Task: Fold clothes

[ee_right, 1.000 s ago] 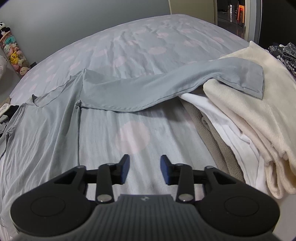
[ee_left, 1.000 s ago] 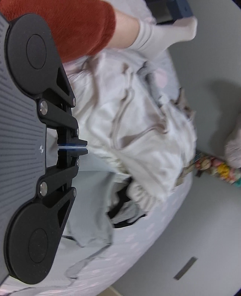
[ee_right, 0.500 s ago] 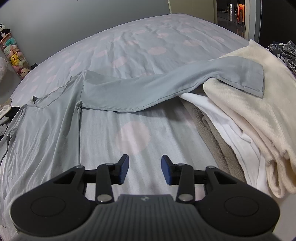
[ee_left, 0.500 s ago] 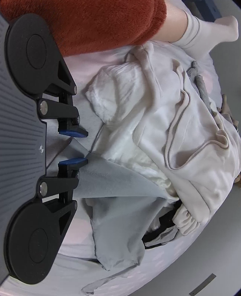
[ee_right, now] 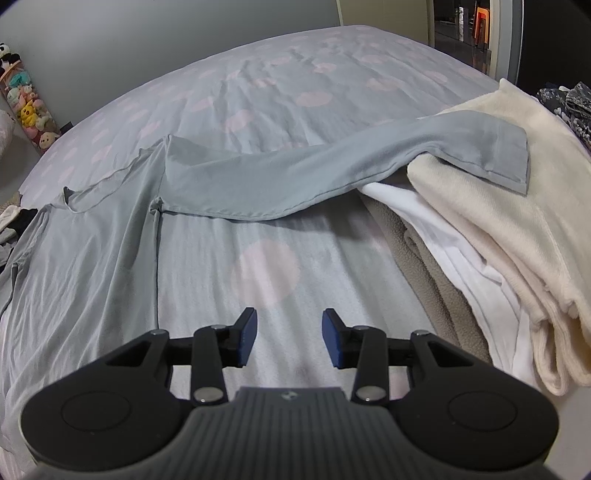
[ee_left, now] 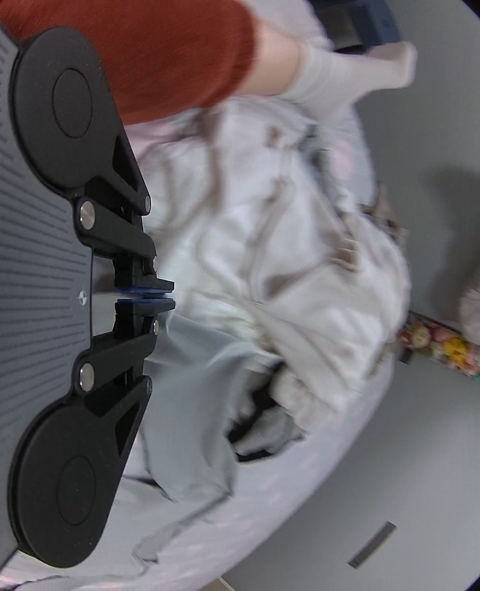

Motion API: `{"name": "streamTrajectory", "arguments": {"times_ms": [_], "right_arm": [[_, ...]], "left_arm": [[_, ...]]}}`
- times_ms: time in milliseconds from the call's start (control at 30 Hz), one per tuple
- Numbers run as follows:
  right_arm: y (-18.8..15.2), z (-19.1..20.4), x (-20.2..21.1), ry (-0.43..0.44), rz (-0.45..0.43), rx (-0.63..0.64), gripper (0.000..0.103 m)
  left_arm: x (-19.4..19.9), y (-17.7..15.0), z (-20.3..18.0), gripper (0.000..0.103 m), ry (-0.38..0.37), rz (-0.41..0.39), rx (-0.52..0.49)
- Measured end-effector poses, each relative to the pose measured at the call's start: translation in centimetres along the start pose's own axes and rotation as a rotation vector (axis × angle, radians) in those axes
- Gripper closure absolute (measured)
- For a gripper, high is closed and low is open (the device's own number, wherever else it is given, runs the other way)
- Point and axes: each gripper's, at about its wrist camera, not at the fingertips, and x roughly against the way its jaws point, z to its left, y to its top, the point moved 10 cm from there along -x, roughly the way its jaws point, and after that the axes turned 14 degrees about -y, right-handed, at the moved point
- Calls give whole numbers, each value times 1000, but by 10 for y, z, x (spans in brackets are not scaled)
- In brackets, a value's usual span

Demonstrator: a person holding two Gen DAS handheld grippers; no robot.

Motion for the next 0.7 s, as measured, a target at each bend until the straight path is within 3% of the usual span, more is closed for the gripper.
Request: {"name": "streamTrajectory", "arguments": {"times_ms": [133, 400, 700], "right_arm": [[0, -1, 0, -7, -3, 1, 60], [0, -1, 0, -10, -4, 3, 60], [0, -2, 1, -13, -4, 4, 60]], "left_arm": [[17, 36, -8, 102, -12, -60, -19], [31, 91, 10, 102, 55, -102, -60], [11, 100, 60, 102, 187, -18, -67]]}}
